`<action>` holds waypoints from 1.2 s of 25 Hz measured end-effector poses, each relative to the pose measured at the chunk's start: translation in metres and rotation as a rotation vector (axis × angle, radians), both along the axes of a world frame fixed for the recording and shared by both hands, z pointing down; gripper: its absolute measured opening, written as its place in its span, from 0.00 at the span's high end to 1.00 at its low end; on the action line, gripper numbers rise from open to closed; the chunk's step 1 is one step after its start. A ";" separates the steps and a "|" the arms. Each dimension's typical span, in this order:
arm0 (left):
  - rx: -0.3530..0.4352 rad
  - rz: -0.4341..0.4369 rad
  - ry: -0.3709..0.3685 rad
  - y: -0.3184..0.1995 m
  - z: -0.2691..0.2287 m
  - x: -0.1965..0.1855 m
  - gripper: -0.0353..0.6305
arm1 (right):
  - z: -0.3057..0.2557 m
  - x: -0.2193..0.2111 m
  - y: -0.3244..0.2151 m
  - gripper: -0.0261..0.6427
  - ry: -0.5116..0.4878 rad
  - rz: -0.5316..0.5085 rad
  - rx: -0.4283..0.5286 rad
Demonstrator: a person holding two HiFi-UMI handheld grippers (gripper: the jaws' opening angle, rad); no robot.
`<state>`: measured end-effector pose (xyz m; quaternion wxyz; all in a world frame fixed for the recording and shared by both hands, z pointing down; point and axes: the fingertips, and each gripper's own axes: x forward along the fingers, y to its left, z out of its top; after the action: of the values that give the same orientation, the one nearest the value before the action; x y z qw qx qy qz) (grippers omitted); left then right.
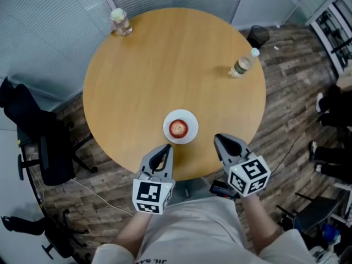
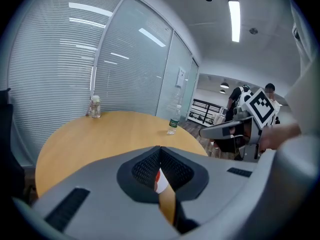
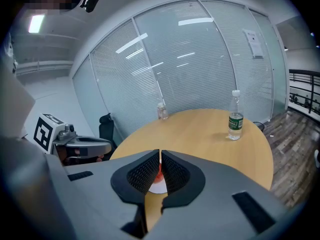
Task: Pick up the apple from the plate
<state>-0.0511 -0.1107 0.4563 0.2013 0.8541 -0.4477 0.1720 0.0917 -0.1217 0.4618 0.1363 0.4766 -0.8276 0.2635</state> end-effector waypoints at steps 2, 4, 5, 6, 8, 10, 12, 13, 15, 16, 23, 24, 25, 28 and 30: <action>-0.021 0.007 -0.009 -0.002 0.010 0.001 0.94 | 0.006 -0.003 -0.001 0.91 -0.002 -0.006 -0.012; -0.038 0.013 -0.018 -0.005 0.021 0.002 0.94 | 0.011 -0.005 -0.001 0.91 -0.006 -0.006 -0.023; -0.044 0.014 -0.023 -0.006 0.025 0.002 0.94 | 0.013 -0.006 -0.002 0.91 -0.008 -0.006 -0.027; -0.048 0.015 -0.028 -0.007 0.029 0.001 0.94 | 0.016 -0.007 -0.002 0.91 -0.011 -0.007 -0.031; -0.053 0.017 -0.036 -0.009 0.036 0.001 0.94 | 0.020 -0.010 -0.003 0.91 -0.013 -0.012 -0.039; -0.058 0.019 -0.042 -0.012 0.041 0.002 0.94 | 0.023 -0.012 -0.005 0.91 -0.008 -0.020 -0.046; -0.066 0.020 -0.047 -0.014 0.047 0.003 0.94 | 0.027 -0.013 -0.006 0.91 -0.006 -0.026 -0.054; -0.070 0.020 -0.051 -0.015 0.049 0.003 0.94 | 0.030 -0.014 -0.006 0.91 -0.007 -0.027 -0.059; -0.079 0.019 -0.057 -0.016 0.055 0.003 0.94 | 0.034 -0.016 -0.007 0.91 -0.013 -0.027 -0.066; -0.084 0.020 -0.058 -0.017 0.057 0.004 0.94 | 0.036 -0.017 -0.007 0.91 -0.017 -0.029 -0.069; -0.115 0.038 -0.080 -0.024 0.076 0.008 0.81 | 0.046 -0.025 -0.011 0.91 -0.028 -0.044 -0.093; -0.126 0.053 -0.081 -0.025 0.081 0.010 0.76 | 0.048 -0.025 -0.011 0.91 -0.029 -0.045 -0.095; -0.139 0.069 -0.082 -0.025 0.085 0.013 0.71 | 0.049 -0.025 -0.011 0.91 -0.030 -0.044 -0.098; -0.159 0.092 -0.088 -0.027 0.097 0.018 0.59 | 0.050 -0.023 -0.011 0.91 -0.035 -0.039 -0.106; -0.168 0.103 -0.105 -0.028 0.104 0.018 0.52 | 0.050 -0.022 -0.010 0.91 -0.038 -0.036 -0.114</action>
<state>-0.0329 -0.1392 0.5605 0.2392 0.8460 -0.3969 0.2637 0.0692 -0.1318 0.5117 0.1523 0.4480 -0.8220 0.3167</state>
